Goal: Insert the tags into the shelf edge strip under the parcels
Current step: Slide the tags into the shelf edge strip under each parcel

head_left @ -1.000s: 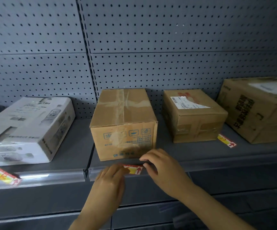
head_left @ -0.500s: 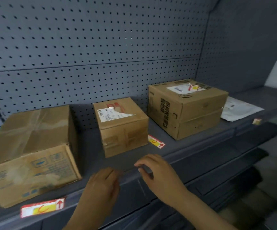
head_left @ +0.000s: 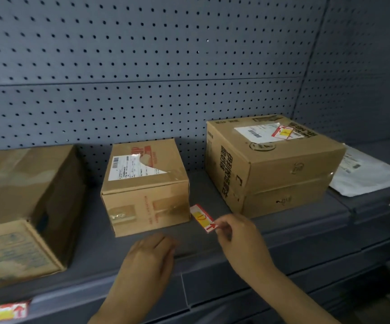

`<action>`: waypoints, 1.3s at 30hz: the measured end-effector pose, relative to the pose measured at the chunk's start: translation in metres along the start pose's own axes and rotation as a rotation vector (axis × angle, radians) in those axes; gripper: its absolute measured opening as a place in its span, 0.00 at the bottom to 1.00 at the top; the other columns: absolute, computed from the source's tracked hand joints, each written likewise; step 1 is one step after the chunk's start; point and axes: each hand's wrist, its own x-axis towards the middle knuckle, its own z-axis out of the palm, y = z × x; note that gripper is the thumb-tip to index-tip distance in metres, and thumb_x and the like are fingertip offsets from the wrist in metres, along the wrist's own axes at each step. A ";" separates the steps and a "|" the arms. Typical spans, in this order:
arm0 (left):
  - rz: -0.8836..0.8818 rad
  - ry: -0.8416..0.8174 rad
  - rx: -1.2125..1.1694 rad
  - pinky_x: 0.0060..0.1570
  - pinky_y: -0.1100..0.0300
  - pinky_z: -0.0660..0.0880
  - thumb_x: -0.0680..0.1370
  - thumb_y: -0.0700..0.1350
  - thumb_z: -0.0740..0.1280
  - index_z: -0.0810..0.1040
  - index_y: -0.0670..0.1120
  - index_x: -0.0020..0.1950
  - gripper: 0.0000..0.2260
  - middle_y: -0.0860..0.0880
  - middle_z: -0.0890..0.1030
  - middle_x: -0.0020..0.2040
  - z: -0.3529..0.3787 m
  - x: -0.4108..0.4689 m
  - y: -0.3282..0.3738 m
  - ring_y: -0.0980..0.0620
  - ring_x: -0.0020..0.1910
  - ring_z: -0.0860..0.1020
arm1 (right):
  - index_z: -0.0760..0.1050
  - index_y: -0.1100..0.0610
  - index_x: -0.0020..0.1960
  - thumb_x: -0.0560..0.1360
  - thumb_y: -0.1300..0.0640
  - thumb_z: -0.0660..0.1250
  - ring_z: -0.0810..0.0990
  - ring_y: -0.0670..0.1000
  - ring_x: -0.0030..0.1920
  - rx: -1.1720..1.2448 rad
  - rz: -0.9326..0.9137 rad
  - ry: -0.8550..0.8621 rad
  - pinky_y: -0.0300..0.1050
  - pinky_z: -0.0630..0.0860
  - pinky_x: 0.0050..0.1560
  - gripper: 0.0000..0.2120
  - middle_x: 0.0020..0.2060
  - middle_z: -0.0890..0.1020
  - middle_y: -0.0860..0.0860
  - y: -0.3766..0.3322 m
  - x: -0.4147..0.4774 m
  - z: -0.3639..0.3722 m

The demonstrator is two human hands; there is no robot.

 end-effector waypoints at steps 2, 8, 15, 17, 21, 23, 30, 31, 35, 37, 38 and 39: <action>0.007 0.002 0.026 0.33 0.57 0.74 0.74 0.49 0.57 0.78 0.51 0.44 0.10 0.55 0.76 0.40 -0.003 0.007 -0.011 0.54 0.36 0.75 | 0.75 0.52 0.56 0.77 0.55 0.65 0.73 0.48 0.52 -0.073 0.015 -0.043 0.45 0.75 0.50 0.08 0.52 0.77 0.49 -0.008 0.017 0.012; 0.031 0.024 -0.007 0.36 0.59 0.74 0.75 0.48 0.59 0.77 0.54 0.48 0.08 0.56 0.77 0.45 -0.013 0.018 -0.032 0.55 0.39 0.76 | 0.70 0.58 0.62 0.79 0.46 0.60 0.68 0.53 0.59 -0.369 0.107 -0.210 0.42 0.66 0.56 0.19 0.60 0.71 0.55 -0.025 0.051 0.046; 0.022 0.044 0.029 0.38 0.65 0.70 0.74 0.48 0.59 0.79 0.54 0.46 0.09 0.58 0.77 0.46 -0.015 0.014 -0.045 0.58 0.39 0.75 | 0.70 0.59 0.62 0.76 0.46 0.65 0.73 0.54 0.59 -0.391 0.268 -0.424 0.41 0.69 0.53 0.21 0.60 0.74 0.56 -0.028 0.078 0.040; -0.003 0.065 0.032 0.38 0.67 0.69 0.73 0.48 0.59 0.79 0.54 0.46 0.09 0.57 0.78 0.45 -0.015 0.013 -0.047 0.58 0.38 0.75 | 0.70 0.59 0.61 0.75 0.48 0.68 0.76 0.53 0.56 -0.297 0.356 -0.468 0.39 0.72 0.46 0.21 0.57 0.77 0.55 -0.028 0.085 0.038; -0.027 0.072 0.032 0.36 0.65 0.72 0.73 0.48 0.59 0.79 0.55 0.45 0.09 0.58 0.78 0.45 -0.016 0.013 -0.048 0.58 0.38 0.77 | 0.74 0.59 0.57 0.73 0.53 0.71 0.79 0.51 0.47 -0.108 0.492 -0.519 0.35 0.72 0.27 0.16 0.47 0.78 0.53 -0.026 0.090 0.039; -0.036 0.070 0.026 0.35 0.66 0.72 0.73 0.48 0.59 0.79 0.55 0.46 0.09 0.58 0.78 0.45 -0.017 0.012 -0.048 0.59 0.38 0.77 | 0.74 0.58 0.56 0.73 0.53 0.71 0.79 0.50 0.45 -0.099 0.493 -0.533 0.34 0.70 0.25 0.15 0.46 0.78 0.53 -0.025 0.092 0.038; -0.025 0.083 0.033 0.35 0.70 0.68 0.73 0.48 0.59 0.79 0.55 0.45 0.09 0.58 0.77 0.44 -0.019 0.008 -0.044 0.59 0.37 0.75 | 0.77 0.58 0.49 0.70 0.53 0.71 0.80 0.50 0.43 -0.109 0.424 -0.368 0.47 0.81 0.43 0.11 0.45 0.81 0.54 -0.019 0.085 0.037; -0.021 0.087 0.035 0.35 0.70 0.67 0.73 0.48 0.59 0.79 0.55 0.45 0.09 0.58 0.77 0.43 -0.019 0.008 -0.044 0.59 0.37 0.75 | 0.77 0.58 0.48 0.71 0.53 0.70 0.79 0.51 0.43 -0.109 0.395 -0.304 0.48 0.80 0.44 0.10 0.45 0.80 0.54 -0.020 0.083 0.036; -0.017 0.088 0.049 0.33 0.65 0.71 0.74 0.48 0.59 0.79 0.54 0.44 0.09 0.57 0.77 0.42 -0.020 0.002 -0.044 0.58 0.35 0.75 | 0.73 0.51 0.43 0.76 0.56 0.66 0.77 0.48 0.42 -0.028 0.313 -0.107 0.47 0.78 0.44 0.03 0.44 0.80 0.51 -0.022 0.072 0.027; -0.014 0.081 0.058 0.33 0.65 0.70 0.74 0.48 0.59 0.78 0.53 0.44 0.09 0.57 0.76 0.42 -0.022 0.000 -0.044 0.57 0.35 0.75 | 0.72 0.49 0.43 0.76 0.57 0.66 0.78 0.49 0.41 -0.009 0.290 -0.057 0.49 0.79 0.42 0.05 0.42 0.80 0.49 -0.022 0.064 0.021; -0.014 0.082 0.060 0.33 0.66 0.69 0.74 0.48 0.59 0.78 0.53 0.43 0.08 0.57 0.76 0.42 -0.023 -0.002 -0.042 0.58 0.35 0.75 | 0.72 0.49 0.43 0.76 0.57 0.66 0.79 0.49 0.41 -0.007 0.276 -0.037 0.51 0.79 0.41 0.05 0.42 0.80 0.49 -0.022 0.060 0.018; -0.018 0.084 0.062 0.33 0.67 0.69 0.74 0.48 0.59 0.78 0.53 0.43 0.08 0.57 0.76 0.42 -0.025 -0.004 -0.041 0.58 0.35 0.74 | 0.72 0.49 0.44 0.76 0.57 0.66 0.79 0.50 0.41 -0.002 0.255 -0.015 0.52 0.80 0.40 0.05 0.41 0.80 0.48 -0.022 0.056 0.016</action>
